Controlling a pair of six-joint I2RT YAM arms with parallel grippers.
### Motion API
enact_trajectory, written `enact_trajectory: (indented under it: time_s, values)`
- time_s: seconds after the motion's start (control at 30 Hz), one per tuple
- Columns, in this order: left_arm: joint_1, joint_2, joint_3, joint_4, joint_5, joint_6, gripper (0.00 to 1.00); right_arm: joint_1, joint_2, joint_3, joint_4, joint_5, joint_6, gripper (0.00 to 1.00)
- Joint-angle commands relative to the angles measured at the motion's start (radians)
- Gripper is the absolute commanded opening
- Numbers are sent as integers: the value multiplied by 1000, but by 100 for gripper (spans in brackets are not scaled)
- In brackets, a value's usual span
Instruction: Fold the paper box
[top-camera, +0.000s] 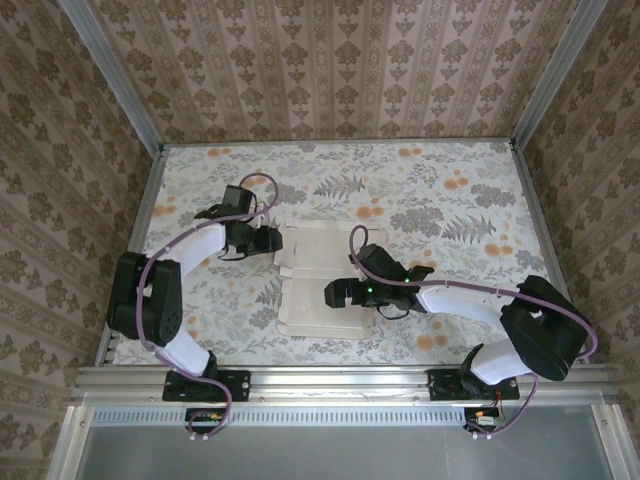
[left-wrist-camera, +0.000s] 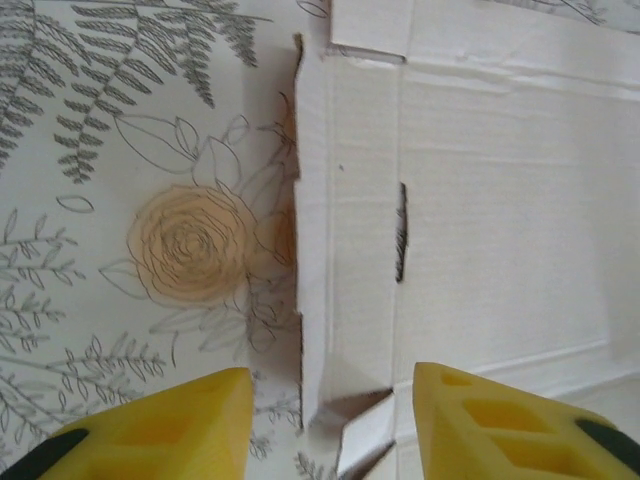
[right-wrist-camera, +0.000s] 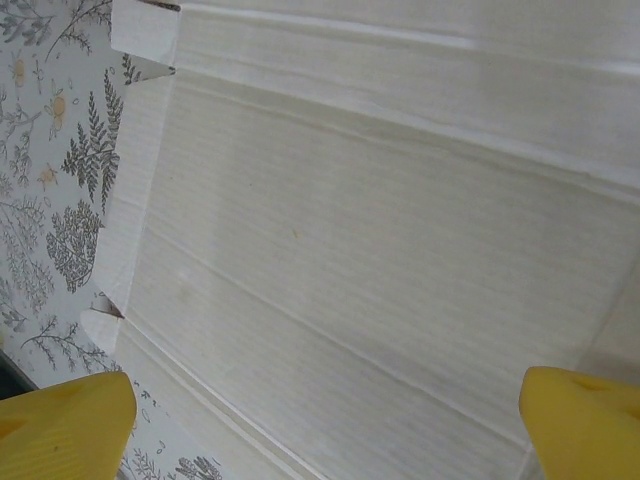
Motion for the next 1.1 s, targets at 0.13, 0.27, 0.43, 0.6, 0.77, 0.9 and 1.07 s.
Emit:
enact_trajectory:
  time_s: [0.13,0.27,0.43,0.6,0.77,0.9,1.07]
  values:
    - [-59,-70,-71,-70,36,-35,50,28,48,19,32,-37,-16,100]
    - [-121,-50,-67,-79,16,-52,52,34,63,15,32,-30,-11,100]
    - [-165,0,-66,-59,-16,-70,55,39,65,0,26,-16,-2,100]
    - [-196,34,-51,-68,-81,-70,56,42,57,-14,17,-5,-2,100]
    - [-227,56,-28,-95,-153,-60,59,42,60,-21,20,-4,0,100]
    - [-246,61,-11,-133,-230,-50,60,44,66,-21,25,-2,2,100]
    - [-247,66,-10,-138,-252,-48,61,43,73,-20,27,0,3,100]
